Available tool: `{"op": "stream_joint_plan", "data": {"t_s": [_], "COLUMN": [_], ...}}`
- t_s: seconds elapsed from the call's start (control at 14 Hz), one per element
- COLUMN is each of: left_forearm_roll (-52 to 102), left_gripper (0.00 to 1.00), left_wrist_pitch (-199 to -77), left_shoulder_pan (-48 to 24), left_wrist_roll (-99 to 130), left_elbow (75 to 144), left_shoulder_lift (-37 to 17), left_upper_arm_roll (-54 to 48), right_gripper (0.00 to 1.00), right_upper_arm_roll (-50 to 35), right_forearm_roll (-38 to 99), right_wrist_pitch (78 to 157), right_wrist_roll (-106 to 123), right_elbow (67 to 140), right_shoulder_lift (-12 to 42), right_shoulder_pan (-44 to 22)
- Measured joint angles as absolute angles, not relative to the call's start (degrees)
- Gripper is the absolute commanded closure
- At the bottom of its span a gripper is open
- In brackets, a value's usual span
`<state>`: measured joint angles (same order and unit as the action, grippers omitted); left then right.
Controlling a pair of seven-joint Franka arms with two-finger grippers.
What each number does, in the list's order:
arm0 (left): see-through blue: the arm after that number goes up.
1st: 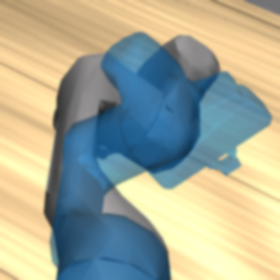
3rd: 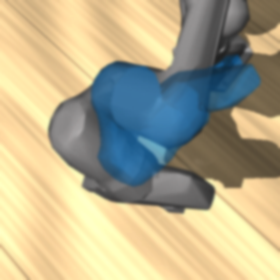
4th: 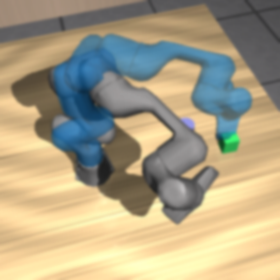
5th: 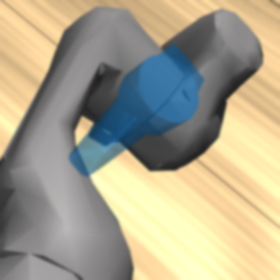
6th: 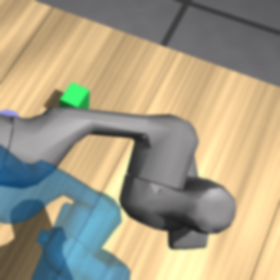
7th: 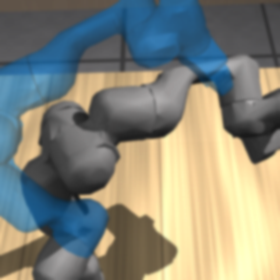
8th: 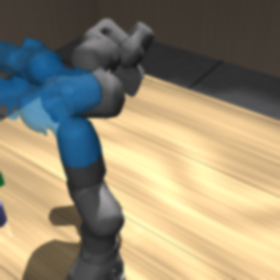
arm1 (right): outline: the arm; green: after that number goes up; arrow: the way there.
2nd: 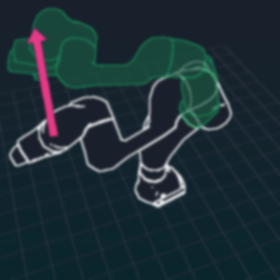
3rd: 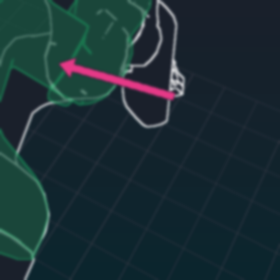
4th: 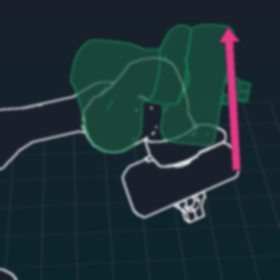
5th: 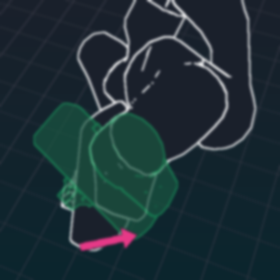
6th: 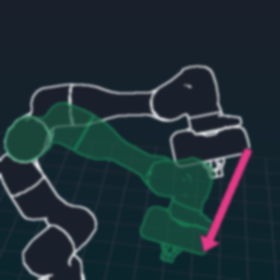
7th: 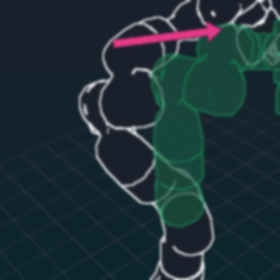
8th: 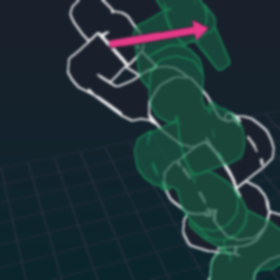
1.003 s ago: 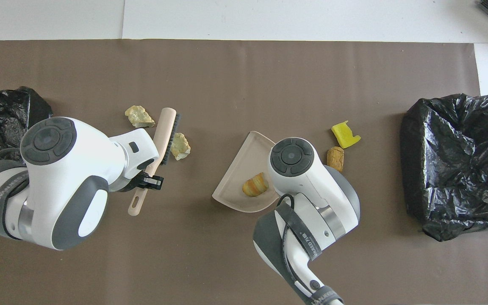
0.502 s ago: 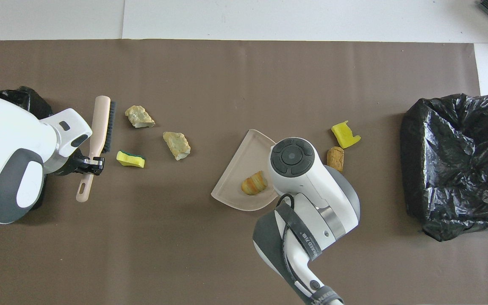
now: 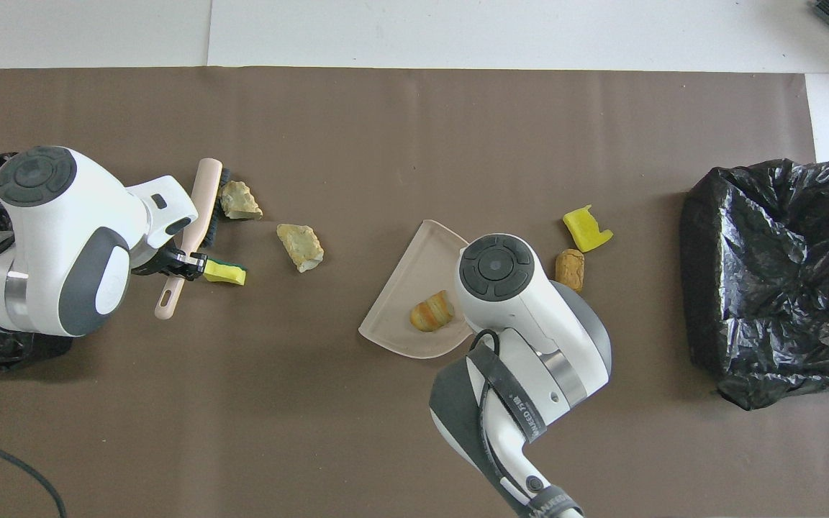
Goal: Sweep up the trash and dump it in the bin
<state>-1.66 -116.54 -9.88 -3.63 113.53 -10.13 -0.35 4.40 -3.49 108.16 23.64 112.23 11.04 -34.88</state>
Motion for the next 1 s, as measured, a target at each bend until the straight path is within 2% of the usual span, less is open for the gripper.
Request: {"op": "stream_joint_plan", "data": {"t_s": [0.43,1.0], "left_forearm_roll": [-0.53,6.88], "left_gripper": [1.00,1.00], "left_wrist_pitch": [-116.45,-116.43], "left_shoulder_pan": [-18.12,-34.04], "left_wrist_roll": [-10.04,-10.14], "left_elbow": [117.21,122.66], "left_shoulder_lift": [-8.27,-3.00], "left_upper_arm_roll": [-0.99,-1.20], "right_gripper": [1.00,1.00], "right_upper_arm_roll": [4.40,4.43], "right_forearm_roll": [-3.55,-3.83], "right_wrist_pitch": [108.16,106.62], "right_wrist_roll": [23.66,24.14], "right_elbow": [112.23,112.25], "right_shoulder_lift": [11.04,11.03], "right_shoulder_pan": [-34.88,-34.88]}}
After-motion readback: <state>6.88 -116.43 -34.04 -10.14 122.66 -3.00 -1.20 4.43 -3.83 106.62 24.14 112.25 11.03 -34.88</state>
